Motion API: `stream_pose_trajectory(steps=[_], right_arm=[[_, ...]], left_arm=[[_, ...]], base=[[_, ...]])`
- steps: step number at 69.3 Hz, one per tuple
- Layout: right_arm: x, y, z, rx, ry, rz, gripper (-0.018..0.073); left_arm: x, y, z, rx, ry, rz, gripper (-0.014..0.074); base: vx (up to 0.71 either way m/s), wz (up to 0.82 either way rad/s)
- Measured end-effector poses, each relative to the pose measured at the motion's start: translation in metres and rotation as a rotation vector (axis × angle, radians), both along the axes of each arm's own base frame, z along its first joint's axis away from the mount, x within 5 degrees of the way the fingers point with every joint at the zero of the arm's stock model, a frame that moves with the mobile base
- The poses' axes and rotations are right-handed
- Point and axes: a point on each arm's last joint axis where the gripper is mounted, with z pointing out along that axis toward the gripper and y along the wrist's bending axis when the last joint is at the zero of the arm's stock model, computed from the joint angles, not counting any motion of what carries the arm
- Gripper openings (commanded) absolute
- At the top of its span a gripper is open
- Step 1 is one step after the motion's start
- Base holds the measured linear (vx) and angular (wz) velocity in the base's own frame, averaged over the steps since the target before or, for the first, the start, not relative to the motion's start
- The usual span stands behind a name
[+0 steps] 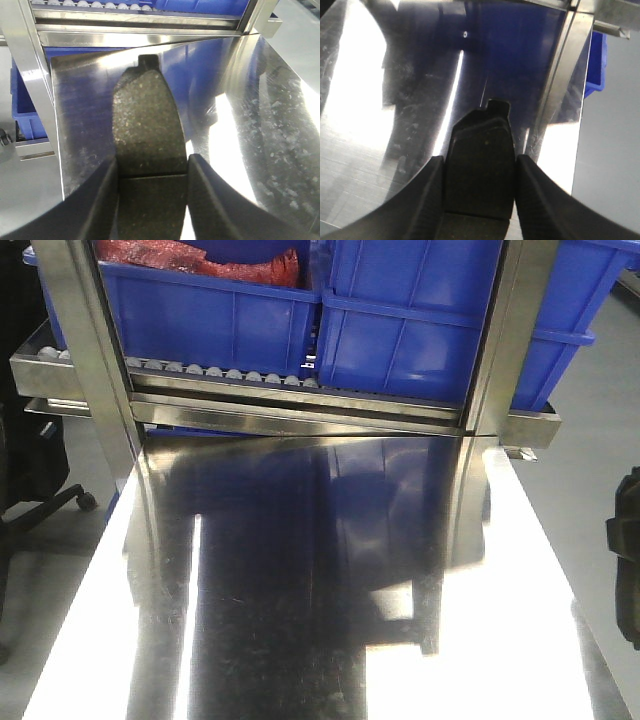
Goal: Move and align brake pads A on conveyor
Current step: 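Lift the brake pad with the right gripper off the table, then drive away from the steel table past the seated people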
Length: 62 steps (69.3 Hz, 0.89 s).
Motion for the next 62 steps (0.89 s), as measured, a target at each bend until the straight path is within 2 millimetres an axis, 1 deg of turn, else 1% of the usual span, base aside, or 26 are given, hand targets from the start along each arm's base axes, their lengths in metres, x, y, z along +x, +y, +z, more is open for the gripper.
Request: stream_pose_trajectory(steps=[15, 62], right_arm=[[-0.0084, -0.0023, 0.0045, 0.010, -0.033, 0.000, -0.0008], [-0.0084, -0.0023, 0.0042, 0.010, -0.032, 0.000, -0.0008]], left_arm=[[0.0000, 0.0000, 0.0000, 0.000, 0.000, 0.000, -0.0006], [0.0000, 0.0000, 0.0000, 0.000, 0.000, 0.000, -0.0006]], base=[[0.00, 0.00], [0.00, 0.00]])
